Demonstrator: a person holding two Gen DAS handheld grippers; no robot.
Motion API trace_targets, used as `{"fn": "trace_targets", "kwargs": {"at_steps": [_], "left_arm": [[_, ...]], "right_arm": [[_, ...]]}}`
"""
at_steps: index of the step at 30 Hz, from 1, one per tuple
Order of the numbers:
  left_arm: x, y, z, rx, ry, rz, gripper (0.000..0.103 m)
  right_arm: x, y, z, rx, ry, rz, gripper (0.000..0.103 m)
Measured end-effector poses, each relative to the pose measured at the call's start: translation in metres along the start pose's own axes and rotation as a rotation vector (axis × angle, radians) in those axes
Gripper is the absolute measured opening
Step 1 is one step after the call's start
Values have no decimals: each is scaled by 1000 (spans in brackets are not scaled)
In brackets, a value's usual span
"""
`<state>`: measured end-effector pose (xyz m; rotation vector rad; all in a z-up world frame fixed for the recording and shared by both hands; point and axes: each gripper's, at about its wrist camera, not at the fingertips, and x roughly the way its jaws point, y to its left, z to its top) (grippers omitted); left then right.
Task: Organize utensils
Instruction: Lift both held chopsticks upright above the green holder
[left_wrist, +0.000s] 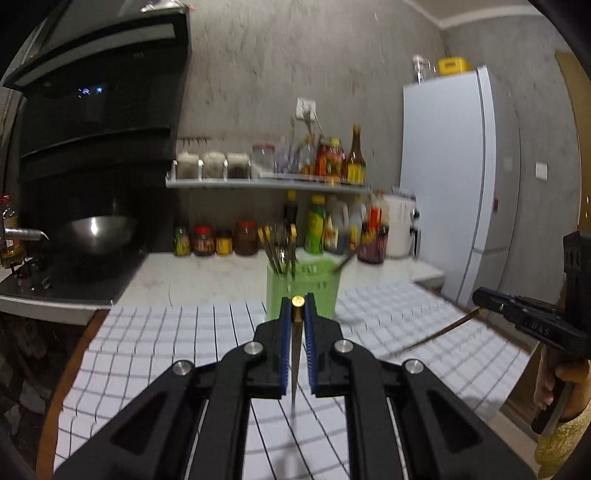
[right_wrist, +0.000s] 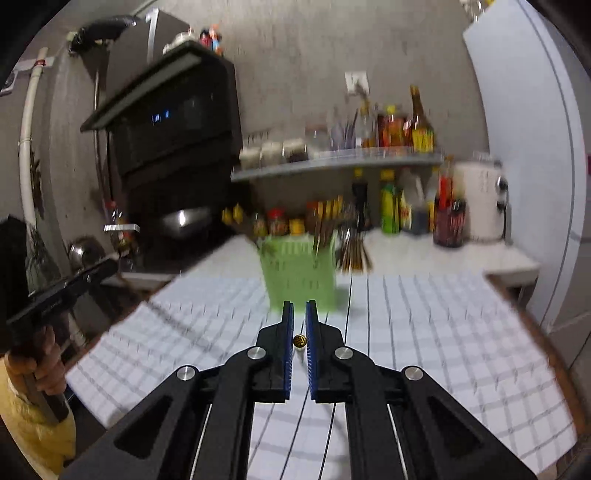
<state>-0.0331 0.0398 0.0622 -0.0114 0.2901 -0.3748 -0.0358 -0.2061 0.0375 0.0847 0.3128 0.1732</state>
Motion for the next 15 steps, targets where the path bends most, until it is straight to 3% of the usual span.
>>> {"fn": "trace_targets", "kwargs": {"at_steps": [15], "left_arm": [[-1, 16, 16, -30, -27, 4, 7]], "right_arm": [[12, 0, 35, -34, -24, -38, 7]]}}
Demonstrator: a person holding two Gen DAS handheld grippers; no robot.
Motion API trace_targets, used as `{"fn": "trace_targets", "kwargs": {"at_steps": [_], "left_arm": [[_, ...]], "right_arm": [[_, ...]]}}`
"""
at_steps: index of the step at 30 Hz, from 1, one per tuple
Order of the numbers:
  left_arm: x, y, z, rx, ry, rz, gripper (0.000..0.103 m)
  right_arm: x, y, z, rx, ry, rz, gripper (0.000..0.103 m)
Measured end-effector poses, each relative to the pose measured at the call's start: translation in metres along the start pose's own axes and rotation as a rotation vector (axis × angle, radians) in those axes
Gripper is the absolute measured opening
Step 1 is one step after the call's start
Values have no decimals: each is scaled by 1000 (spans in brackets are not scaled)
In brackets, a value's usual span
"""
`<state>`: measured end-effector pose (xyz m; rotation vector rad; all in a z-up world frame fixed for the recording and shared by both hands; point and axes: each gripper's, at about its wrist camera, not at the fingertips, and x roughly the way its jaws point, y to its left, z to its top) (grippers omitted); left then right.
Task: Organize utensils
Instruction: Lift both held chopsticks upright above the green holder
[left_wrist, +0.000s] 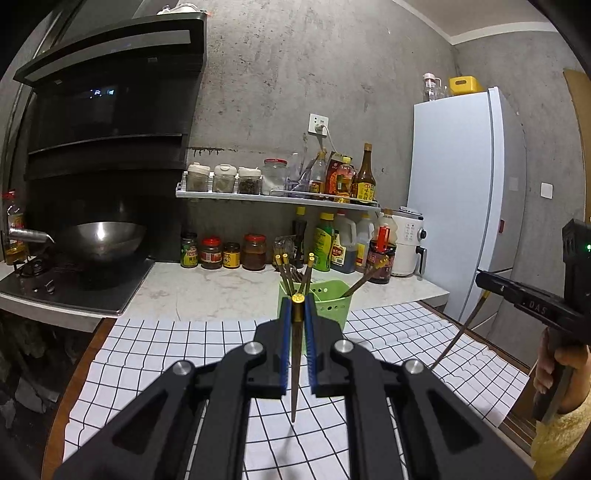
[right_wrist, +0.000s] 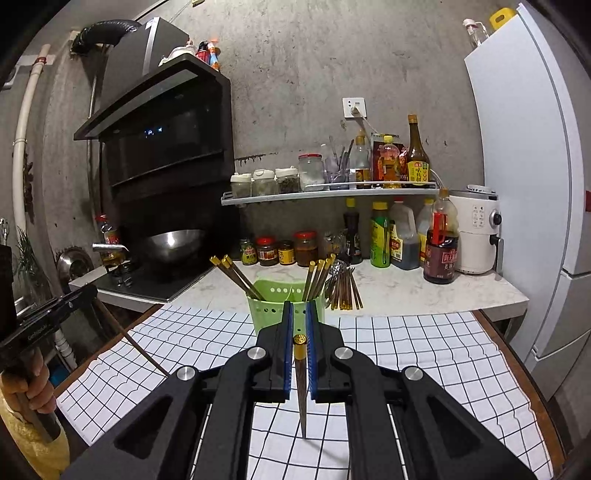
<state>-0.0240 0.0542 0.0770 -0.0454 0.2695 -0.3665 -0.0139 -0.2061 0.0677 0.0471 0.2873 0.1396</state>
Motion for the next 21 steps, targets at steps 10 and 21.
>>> {"fn": "trace_targets", "kwargs": {"at_steps": [10, 21], "left_arm": [[21, -1, 3, 37, 81, 5, 7], [50, -17, -9, 110, 167, 49, 7]], "right_arm": [[15, 0, 5, -11, 9, -11, 7], [65, -1, -25, -11, 178, 23, 7]]}}
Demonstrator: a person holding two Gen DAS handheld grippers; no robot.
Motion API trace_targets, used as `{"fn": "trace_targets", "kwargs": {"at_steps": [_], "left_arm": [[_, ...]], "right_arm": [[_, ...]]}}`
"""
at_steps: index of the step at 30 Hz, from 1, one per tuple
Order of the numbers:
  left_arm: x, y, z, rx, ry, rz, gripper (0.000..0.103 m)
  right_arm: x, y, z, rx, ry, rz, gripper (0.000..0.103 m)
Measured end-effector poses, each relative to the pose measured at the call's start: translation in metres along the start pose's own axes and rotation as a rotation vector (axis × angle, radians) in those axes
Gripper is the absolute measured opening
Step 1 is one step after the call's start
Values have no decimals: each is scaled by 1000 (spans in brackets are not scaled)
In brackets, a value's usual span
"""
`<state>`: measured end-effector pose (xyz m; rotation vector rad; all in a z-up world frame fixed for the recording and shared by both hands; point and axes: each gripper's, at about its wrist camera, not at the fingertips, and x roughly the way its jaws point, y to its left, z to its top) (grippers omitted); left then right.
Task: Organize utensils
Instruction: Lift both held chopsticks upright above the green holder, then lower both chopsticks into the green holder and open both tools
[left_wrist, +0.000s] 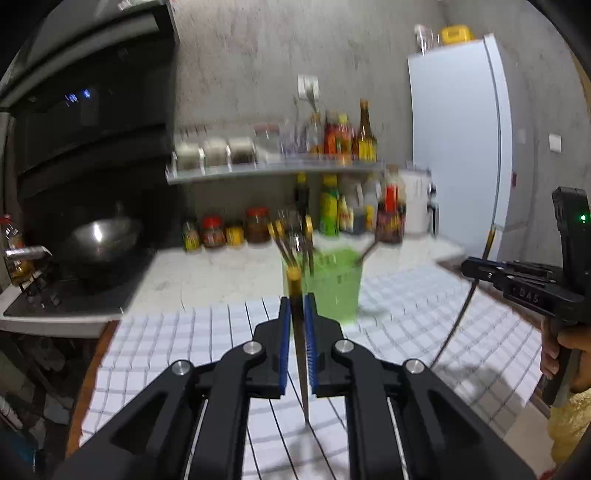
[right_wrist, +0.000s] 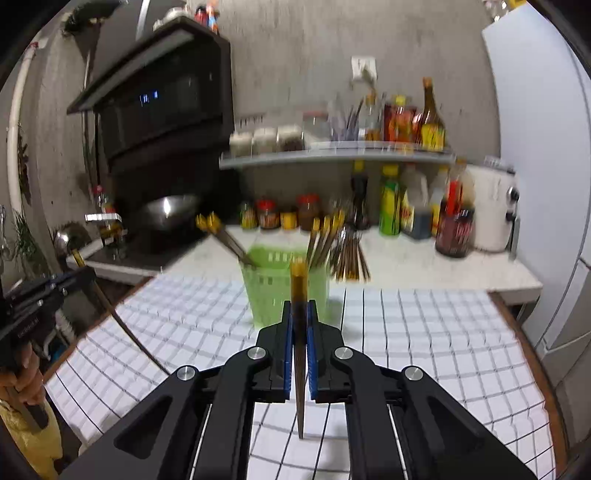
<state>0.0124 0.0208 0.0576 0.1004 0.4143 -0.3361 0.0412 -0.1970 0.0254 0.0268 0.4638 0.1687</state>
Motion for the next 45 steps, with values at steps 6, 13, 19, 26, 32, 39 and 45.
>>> {"fn": "trace_targets", "kwargs": {"at_steps": [6, 13, 19, 26, 32, 39, 45], "left_arm": [[22, 1, -15, -9, 91, 16, 7], [37, -4, -26, 12, 192, 20, 7], [28, -11, -41, 7, 189, 6, 6], [22, -16, -29, -19, 91, -38, 6], [22, -26, 29, 22, -41, -39, 6], [10, -27, 115, 39, -248, -27, 6], [68, -22, 151, 38, -173, -60, 6]], "right_arm": [[15, 1, -19, -12, 60, -13, 7], [13, 2, -26, -16, 73, -22, 7], [2, 0, -30, -18, 69, -30, 6], [1, -16, -23, 8, 44, -38, 6], [-6, -11, 27, -25, -77, 8, 6], [-15, -8, 113, -53, -302, 52, 7], [34, -23, 148, -34, -290, 43, 7]]}}
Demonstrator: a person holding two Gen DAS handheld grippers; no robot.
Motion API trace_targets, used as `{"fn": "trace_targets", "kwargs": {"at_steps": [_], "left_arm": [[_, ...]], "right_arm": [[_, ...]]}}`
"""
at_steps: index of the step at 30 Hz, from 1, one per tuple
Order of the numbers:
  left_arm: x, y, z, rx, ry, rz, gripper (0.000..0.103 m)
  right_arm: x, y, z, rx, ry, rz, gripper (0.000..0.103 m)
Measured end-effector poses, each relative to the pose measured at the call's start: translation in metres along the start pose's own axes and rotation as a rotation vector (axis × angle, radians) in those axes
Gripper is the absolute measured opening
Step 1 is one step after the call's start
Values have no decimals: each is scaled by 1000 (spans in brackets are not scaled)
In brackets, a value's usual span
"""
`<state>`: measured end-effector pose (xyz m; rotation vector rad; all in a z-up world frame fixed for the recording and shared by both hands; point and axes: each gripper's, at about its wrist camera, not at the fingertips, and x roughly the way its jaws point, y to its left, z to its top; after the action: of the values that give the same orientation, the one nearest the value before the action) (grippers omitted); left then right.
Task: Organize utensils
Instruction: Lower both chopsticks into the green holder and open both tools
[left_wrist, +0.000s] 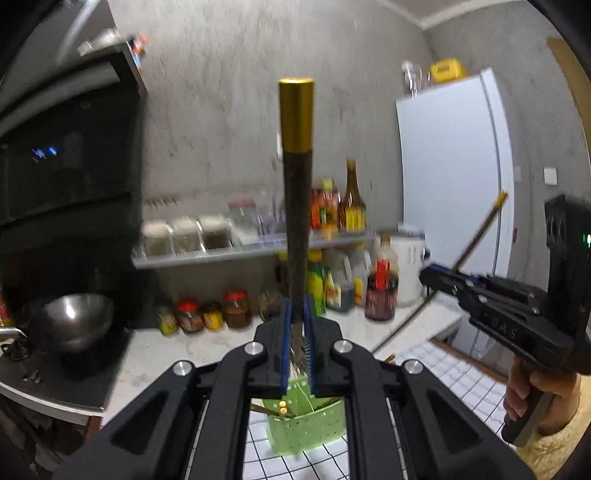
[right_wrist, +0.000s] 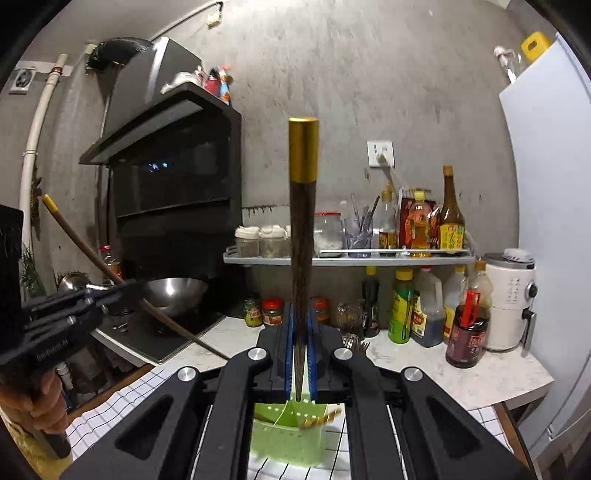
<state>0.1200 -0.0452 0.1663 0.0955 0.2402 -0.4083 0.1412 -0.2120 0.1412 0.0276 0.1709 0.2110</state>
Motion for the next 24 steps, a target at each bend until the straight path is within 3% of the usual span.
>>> {"fn": "trace_targets", "kwargs": {"at_steps": [5, 12, 13, 15, 16, 24], "left_arm": [[74, 16, -33, -55, 202, 1, 6], [114, 28, -57, -60, 313, 14, 6], [118, 30, -58, -58, 315, 27, 7], [118, 33, -55, -59, 300, 41, 21], [114, 35, -52, -65, 281, 40, 31], [41, 31, -28, -80, 139, 66, 39]], "right_arm": [[57, -10, -30, 10, 135, -7, 7], [92, -13, -52, 5, 237, -13, 9], [94, -14, -52, 11, 247, -15, 11], [88, -16, -49, 27, 226, -13, 46], [84, -15, -47, 26, 211, -19, 50], [-1, -5, -24, 5, 102, -38, 55]]}}
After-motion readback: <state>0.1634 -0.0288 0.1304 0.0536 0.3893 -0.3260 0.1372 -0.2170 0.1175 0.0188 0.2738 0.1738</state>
